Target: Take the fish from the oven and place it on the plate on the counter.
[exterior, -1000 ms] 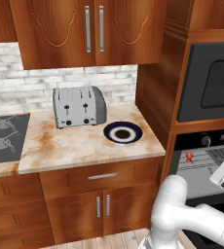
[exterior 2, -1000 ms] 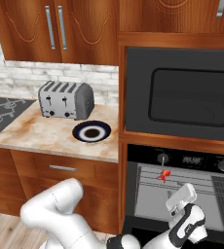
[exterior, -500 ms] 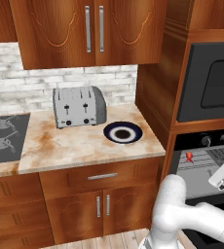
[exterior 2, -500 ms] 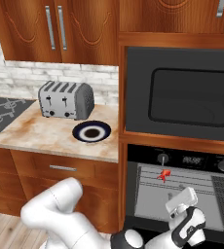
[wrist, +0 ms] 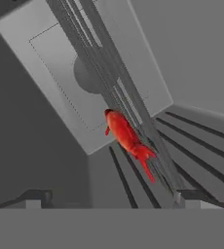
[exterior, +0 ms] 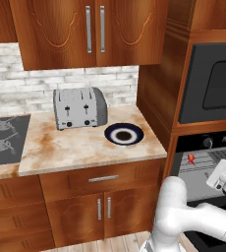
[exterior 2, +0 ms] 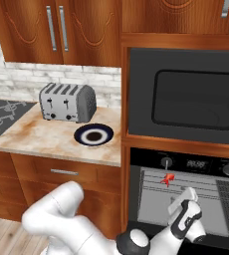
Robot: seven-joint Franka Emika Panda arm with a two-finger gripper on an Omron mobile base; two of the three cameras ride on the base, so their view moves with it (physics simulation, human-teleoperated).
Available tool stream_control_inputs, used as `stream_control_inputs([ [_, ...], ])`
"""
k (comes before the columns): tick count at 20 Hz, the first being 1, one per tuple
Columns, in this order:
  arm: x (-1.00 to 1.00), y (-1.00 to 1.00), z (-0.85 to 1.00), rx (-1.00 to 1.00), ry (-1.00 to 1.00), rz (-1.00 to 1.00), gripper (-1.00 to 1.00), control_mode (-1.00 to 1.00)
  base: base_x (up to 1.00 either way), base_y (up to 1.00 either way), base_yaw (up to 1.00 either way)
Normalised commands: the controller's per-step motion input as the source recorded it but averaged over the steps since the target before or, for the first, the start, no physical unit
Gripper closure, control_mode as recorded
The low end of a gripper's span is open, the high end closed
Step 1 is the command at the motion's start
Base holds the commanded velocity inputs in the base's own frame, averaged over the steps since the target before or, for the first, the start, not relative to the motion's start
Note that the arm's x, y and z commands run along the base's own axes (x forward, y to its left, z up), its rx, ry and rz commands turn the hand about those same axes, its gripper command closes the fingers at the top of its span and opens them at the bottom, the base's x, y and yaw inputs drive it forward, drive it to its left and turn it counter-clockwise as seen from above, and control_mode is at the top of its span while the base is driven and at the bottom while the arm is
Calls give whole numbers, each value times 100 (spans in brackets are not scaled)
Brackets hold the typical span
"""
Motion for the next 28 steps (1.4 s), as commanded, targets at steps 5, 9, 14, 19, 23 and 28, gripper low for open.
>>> stream_control_inputs([
  [5, 28, -11, -95, 0, 4, 2, -100, -100, 0, 0, 0],
  [9, 23, -12, -96, 0, 0, 0, -100, -100, 0, 0, 0],
  [14, 2, -17, -91, 0, 0, 0, -100, -100, 0, 0, 0],
  [19, 14, -4, -68, 1, -10, 0, -100, -100, 0, 0, 0],
  [23, 44, 0, -66, 1, -14, 0, -100, -100, 0, 0, 0],
  [28, 42, 0, -72, 1, -16, 0, -100, -100, 0, 0, 0],
])
